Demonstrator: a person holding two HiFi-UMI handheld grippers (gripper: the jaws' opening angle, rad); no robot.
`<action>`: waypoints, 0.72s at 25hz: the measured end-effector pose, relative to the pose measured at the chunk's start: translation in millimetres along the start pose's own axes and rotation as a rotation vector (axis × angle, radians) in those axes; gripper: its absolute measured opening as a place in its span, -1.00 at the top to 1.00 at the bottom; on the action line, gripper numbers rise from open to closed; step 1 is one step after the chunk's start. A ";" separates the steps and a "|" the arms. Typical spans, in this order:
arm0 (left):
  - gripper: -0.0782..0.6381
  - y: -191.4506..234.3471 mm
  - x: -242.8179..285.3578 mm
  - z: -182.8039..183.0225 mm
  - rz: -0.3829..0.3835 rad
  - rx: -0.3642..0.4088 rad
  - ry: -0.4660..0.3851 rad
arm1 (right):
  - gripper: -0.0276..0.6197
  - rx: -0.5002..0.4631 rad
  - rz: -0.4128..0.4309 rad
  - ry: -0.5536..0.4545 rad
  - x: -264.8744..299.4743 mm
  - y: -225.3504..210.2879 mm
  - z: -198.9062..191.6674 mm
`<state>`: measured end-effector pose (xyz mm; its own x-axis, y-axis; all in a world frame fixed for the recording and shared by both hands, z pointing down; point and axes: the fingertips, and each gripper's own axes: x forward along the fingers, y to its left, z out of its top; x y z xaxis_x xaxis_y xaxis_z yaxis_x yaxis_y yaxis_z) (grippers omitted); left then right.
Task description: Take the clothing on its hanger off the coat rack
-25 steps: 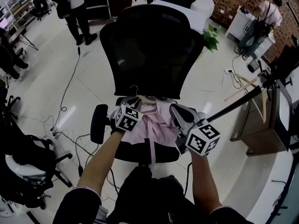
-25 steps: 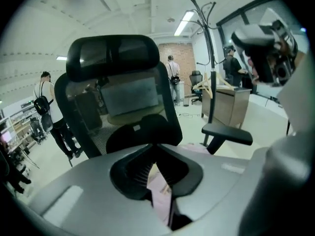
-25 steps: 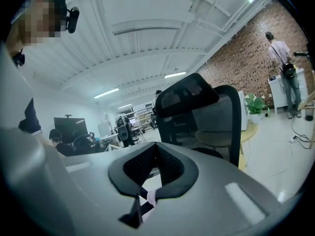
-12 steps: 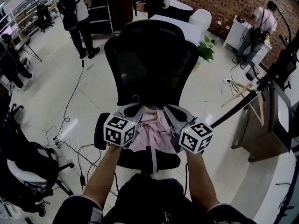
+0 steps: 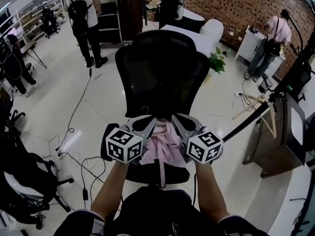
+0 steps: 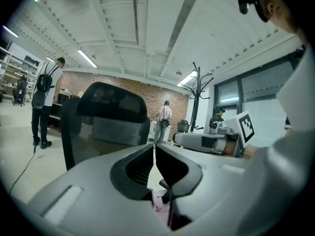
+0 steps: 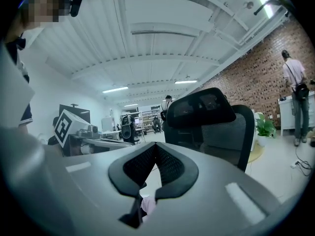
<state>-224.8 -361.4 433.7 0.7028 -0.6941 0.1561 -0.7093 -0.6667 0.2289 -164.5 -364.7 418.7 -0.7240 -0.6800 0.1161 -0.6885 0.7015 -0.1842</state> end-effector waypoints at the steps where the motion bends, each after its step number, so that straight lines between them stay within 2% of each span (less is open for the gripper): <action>1: 0.71 -0.3 0.1 -2.2 -0.004 -0.002 0.001 | 0.91 0.001 0.003 0.001 0.4 0.0 -2.3; 18: 0.71 -8.2 -1.7 -4.7 -0.032 -0.012 -0.002 | 0.91 -0.014 0.011 0.011 0.0 0.9 -5.4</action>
<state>-219.9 -353.4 436.1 0.7251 -0.6728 0.1468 -0.6856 -0.6853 0.2457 -165.3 -362.9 423.8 -0.7318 -0.6700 0.1252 -0.6811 0.7117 -0.1719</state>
